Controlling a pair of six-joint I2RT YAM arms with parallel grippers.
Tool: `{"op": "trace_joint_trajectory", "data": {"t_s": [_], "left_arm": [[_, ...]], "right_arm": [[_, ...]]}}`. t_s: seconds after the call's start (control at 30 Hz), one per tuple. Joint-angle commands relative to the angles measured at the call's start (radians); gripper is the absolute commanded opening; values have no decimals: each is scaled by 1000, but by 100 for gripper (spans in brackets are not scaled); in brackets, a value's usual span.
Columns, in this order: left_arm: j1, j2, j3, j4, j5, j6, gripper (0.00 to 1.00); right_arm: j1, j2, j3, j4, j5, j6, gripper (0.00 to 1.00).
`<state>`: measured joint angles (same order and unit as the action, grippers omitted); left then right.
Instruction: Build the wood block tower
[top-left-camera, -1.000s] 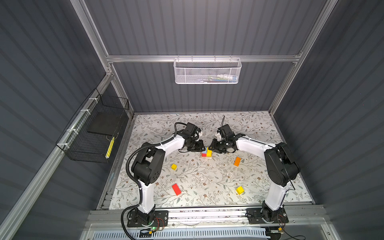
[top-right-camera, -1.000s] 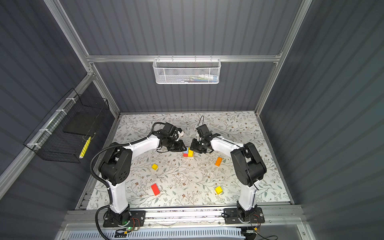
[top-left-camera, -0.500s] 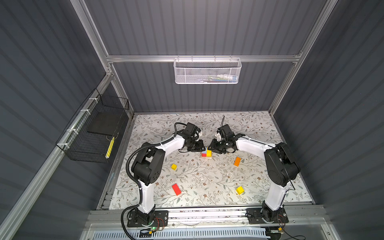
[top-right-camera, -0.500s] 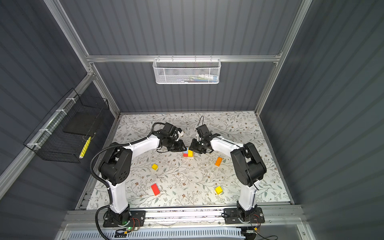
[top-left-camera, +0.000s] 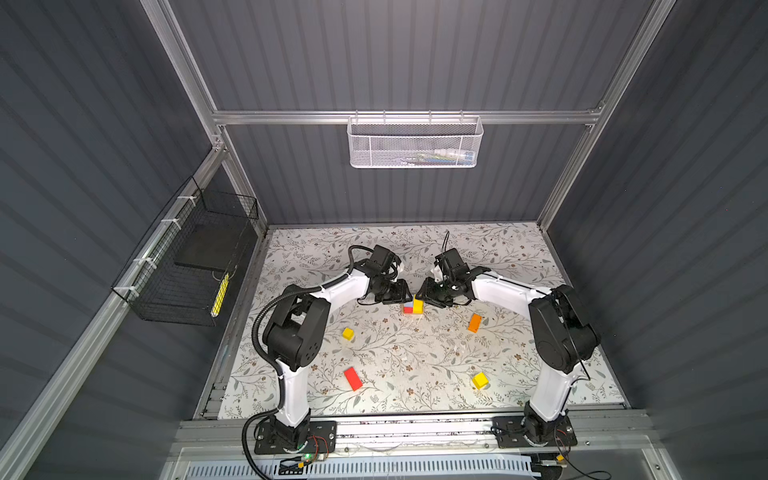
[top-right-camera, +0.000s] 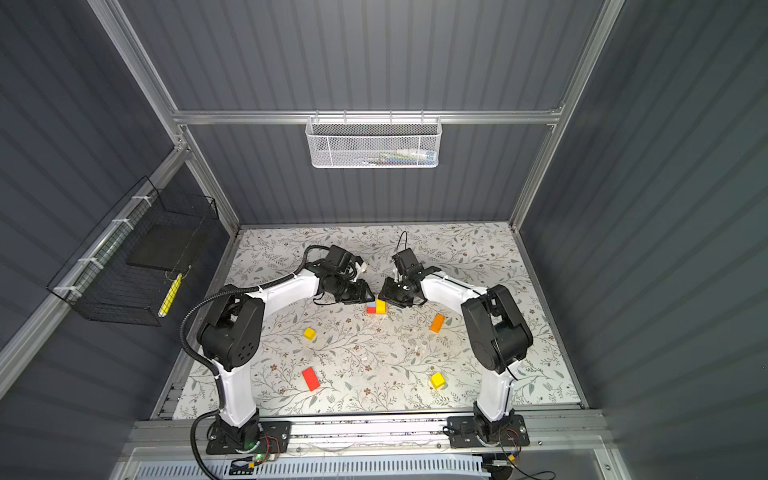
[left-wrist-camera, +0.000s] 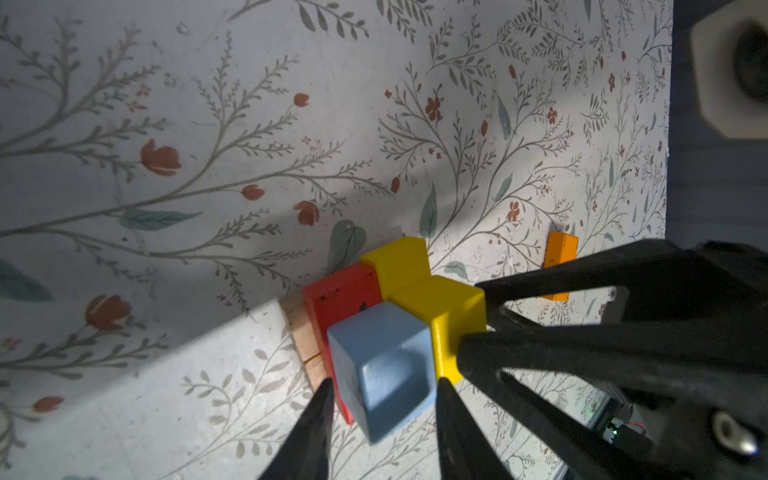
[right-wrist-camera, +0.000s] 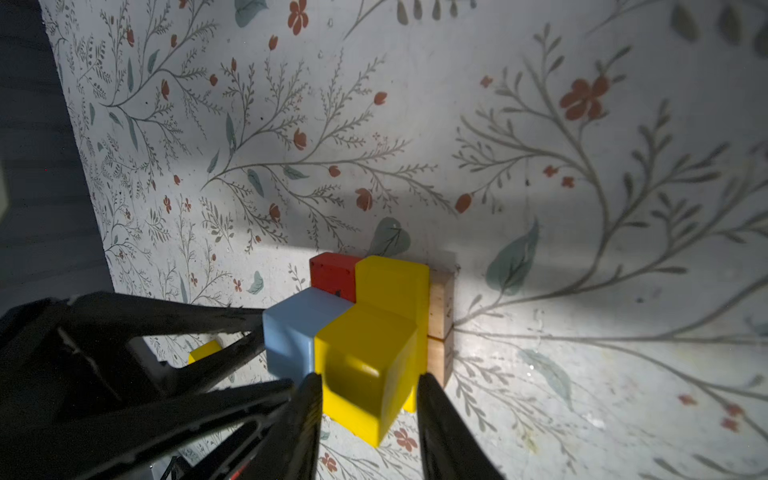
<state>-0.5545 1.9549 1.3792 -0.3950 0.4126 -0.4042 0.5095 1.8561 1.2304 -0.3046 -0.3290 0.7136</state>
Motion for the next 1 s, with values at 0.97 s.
{"op": "trace_joint_trajectory", "data": {"t_s": [0.97], "left_arm": [[11,-33,14,-4,3,-16,37]], "right_arm": [[0,31,46,-11,22,-19,29]]}}
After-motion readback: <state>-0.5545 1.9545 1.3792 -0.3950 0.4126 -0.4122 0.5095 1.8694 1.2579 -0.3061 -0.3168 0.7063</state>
